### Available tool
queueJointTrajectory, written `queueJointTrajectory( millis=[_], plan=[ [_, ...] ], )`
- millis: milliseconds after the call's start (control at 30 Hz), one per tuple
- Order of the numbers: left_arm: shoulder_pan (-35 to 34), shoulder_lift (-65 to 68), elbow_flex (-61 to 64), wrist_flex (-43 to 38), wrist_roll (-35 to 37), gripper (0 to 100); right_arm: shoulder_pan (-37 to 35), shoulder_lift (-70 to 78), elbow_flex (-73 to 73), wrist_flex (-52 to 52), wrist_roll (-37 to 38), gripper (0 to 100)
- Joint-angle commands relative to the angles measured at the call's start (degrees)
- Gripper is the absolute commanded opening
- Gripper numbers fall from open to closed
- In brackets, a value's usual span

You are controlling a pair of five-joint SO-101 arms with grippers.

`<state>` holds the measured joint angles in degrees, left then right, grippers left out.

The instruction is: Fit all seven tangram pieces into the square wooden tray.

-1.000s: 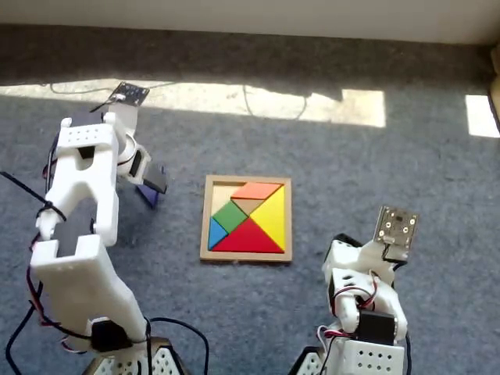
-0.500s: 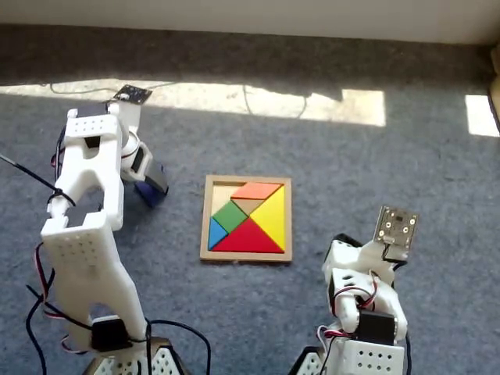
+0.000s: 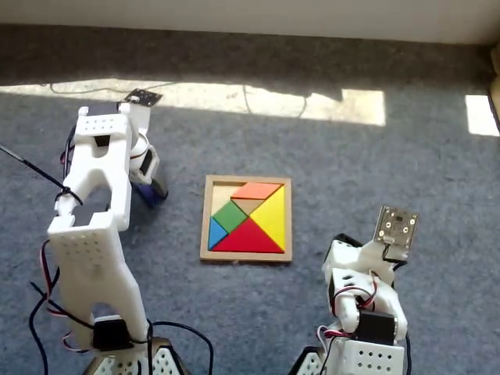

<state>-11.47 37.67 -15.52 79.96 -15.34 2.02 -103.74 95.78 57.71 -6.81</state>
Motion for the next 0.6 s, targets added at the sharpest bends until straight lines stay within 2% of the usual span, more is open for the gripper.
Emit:
queueJointTrajectory(
  millis=[0,167,567],
  plan=[
    [3.82,-0.22,-1.63,0.88,0.53,27,0.66,0.22,7.87,-1.19,-0.44,0.5],
    [5.32,-0.22,-1.63,0.79,0.35,20,0.66,0.22,7.87,-1.19,-0.44,0.5],
    [5.93,-4.53,-1.63,4.48,0.26,19,0.66,0.22,7.87,-1.19,-0.44,0.5]
  ],
)
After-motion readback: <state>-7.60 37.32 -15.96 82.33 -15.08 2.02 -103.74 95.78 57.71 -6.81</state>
